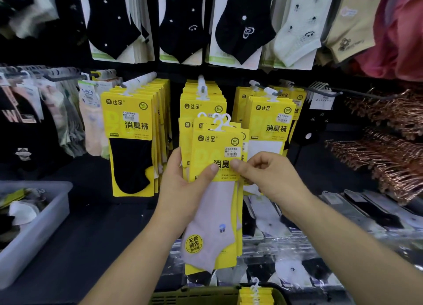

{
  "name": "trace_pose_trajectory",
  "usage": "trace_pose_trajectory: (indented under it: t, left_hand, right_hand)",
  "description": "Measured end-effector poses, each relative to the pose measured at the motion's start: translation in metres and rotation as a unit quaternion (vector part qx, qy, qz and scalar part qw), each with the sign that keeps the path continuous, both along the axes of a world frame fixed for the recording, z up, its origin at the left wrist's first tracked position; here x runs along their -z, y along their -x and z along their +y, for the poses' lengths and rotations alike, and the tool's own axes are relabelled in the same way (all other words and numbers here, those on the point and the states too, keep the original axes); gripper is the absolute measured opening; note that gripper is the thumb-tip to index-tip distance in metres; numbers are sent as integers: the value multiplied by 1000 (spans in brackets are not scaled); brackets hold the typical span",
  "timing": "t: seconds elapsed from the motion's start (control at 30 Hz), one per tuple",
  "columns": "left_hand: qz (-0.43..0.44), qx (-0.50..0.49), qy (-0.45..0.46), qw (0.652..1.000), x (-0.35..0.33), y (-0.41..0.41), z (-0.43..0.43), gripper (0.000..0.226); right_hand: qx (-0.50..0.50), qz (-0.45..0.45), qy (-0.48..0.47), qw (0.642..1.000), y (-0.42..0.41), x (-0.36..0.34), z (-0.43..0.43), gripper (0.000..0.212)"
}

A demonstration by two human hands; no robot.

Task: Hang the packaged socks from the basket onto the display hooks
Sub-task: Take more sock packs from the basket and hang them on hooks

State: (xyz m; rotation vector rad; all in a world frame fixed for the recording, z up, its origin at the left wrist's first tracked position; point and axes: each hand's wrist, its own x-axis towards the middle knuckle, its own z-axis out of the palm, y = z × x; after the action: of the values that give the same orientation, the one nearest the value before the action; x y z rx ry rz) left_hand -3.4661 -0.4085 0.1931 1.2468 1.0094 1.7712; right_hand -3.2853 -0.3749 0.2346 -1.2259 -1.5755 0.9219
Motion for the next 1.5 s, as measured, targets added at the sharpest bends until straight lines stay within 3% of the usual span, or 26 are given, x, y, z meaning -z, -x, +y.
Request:
trace_pose_trajectory:
  t: [0.27, 0.4, 0.67, 0.8, 0.93, 1.17, 1.5]
  left_hand:
    - [-37, 18, -7, 999, -2, -3, -1, 47]
    - [-52, 25, -8, 998, -4, -1, -2, 44]
    - [-54, 17, 2, 998, -5, 2, -3, 33]
    - [-43, -1, -3, 999, -3, 4, -1, 25]
    - [-21, -26, -12, 999, -4, 7, 1, 25]
    - [-19, -32, -8, 999, -3, 9, 2, 26]
    - [-25, -14, -1, 1000, -2, 5, 3, 26]
  right_hand:
    - [11, 66, -12, 998, 8, 7, -2, 39]
    - [4, 96, -2, 995, 7, 6, -2, 16]
    - [-72, 256, 109, 958, -7, 13, 11, 5]
    - [7, 311, 67, 948, -28, 11, 28, 5]
    - [77, 304, 9, 950, -48, 2, 39, 12]
    - [101, 260, -12, 960, -57, -10, 54, 19]
    - [137, 170, -54, 974, -52, -9, 63, 8]
